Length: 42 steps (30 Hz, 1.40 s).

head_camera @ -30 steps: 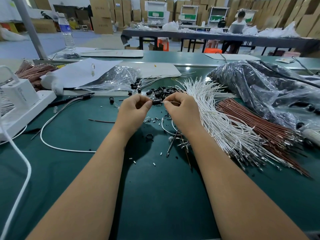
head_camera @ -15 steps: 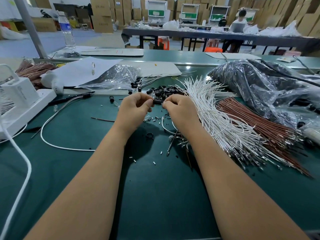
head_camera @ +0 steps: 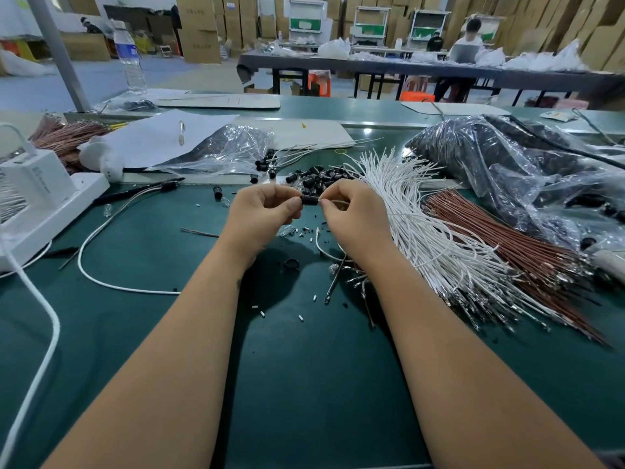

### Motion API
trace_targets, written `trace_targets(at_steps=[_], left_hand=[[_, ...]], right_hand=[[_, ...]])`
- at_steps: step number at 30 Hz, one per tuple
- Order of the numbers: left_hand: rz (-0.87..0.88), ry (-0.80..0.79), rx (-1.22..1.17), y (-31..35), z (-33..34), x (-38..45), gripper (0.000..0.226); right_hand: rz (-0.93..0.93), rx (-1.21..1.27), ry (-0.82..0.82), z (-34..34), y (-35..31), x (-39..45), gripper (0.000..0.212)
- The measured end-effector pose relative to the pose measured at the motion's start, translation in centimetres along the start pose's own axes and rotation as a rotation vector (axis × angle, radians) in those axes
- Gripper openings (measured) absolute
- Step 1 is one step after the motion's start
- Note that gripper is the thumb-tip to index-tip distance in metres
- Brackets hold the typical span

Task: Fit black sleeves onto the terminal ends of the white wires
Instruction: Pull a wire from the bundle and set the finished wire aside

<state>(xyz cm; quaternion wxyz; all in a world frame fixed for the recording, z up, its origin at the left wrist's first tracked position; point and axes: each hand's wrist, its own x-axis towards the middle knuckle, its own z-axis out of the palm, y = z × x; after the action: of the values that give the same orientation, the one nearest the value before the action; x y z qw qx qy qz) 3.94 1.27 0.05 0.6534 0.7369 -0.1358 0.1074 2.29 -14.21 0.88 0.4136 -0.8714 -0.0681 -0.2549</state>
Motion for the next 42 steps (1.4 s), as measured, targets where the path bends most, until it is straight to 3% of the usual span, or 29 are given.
trace_targets(at_steps=[11,17,22,32,42], left_hand=[[-0.027,0.038,0.010,0.06,-0.01,-0.16,0.015],[-0.041,0.034,-0.006,0.19,0.37,-0.23,0.012],[-0.040,0.076,-0.010,0.13,0.22,-0.16,0.013],[-0.093,0.054,-0.136,0.11,0.08,-0.22,0.009],[-0.137,0.037,-0.249,0.23,-0.25,-0.10,0.009]], right_hand=[[-0.140,-0.077,0.028,0.01,-0.23,-0.20,0.013],[-0.115,-0.023,0.040,-0.14,-0.46,-0.16,0.010],[-0.056,0.037,-0.039,-0.42,-0.49,-0.09,0.023],[-0.037,0.160,0.012,-0.38,-0.32,-0.23,0.026],[-0.004,0.181,-0.004,-0.10,-0.45,-0.08,0.016]])
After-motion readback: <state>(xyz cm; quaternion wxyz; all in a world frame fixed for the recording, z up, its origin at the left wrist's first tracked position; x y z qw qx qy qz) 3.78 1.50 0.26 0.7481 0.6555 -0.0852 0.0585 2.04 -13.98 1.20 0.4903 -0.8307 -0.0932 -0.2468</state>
